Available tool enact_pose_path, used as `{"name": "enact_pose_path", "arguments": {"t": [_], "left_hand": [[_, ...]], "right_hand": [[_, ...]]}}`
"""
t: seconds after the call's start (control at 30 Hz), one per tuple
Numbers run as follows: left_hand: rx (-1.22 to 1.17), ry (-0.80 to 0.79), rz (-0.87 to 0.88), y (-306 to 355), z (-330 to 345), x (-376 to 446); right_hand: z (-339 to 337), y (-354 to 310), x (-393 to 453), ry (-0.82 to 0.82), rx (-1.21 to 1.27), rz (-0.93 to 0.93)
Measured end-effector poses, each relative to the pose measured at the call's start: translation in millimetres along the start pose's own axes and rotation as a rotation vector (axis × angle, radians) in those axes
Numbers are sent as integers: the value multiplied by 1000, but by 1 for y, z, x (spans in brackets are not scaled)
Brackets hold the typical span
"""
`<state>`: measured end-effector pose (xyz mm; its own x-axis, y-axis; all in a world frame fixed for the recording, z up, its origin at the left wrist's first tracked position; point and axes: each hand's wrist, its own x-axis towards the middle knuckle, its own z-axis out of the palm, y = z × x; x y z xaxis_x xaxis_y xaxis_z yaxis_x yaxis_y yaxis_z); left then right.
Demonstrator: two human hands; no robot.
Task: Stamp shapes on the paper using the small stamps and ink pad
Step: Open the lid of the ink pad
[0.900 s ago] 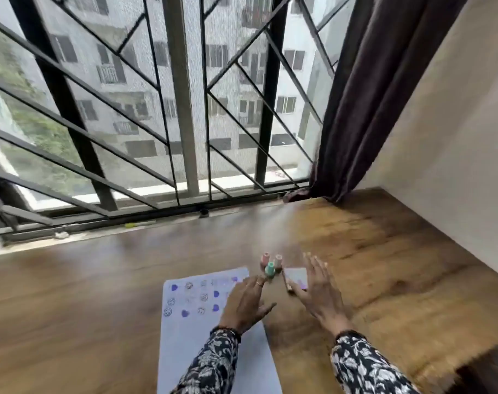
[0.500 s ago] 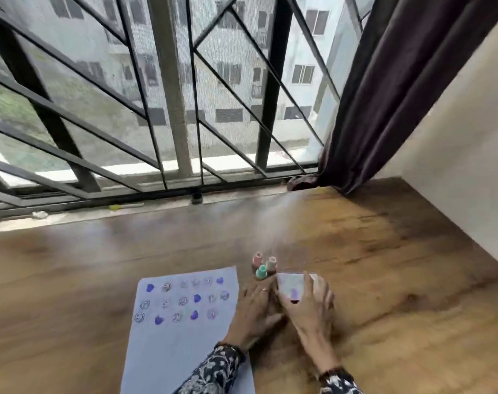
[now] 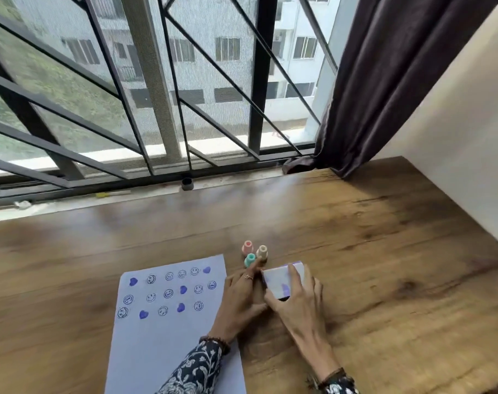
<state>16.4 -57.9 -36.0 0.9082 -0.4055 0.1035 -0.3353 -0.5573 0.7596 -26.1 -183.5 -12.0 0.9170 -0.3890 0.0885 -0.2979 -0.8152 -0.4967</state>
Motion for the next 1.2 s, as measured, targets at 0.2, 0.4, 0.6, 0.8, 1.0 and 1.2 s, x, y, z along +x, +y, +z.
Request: {"name": "enact_pose_path", "arguments": {"t": [0.2, 0.4, 0.6, 0.8, 1.0, 1.2], "left_hand": [[12, -21, -17, -5, 1, 0], [32, -35, -32, -7, 0, -1], [50, -10, -40, -7, 0, -3], [71, -14, -45, -7, -1, -5], [88, -25, -34, -3, -3, -6], [37, -39, 19, 1, -6, -10]], "right_hand": [[-36, 22, 10, -79, 745, 362], [-43, 49, 28, 97, 1141, 763], [-38, 62, 44, 294, 958, 655], [-32, 82, 47, 346, 571, 530], [-29, 85, 45, 342, 493, 484], [-37, 71, 36, 384, 448, 444]]}}
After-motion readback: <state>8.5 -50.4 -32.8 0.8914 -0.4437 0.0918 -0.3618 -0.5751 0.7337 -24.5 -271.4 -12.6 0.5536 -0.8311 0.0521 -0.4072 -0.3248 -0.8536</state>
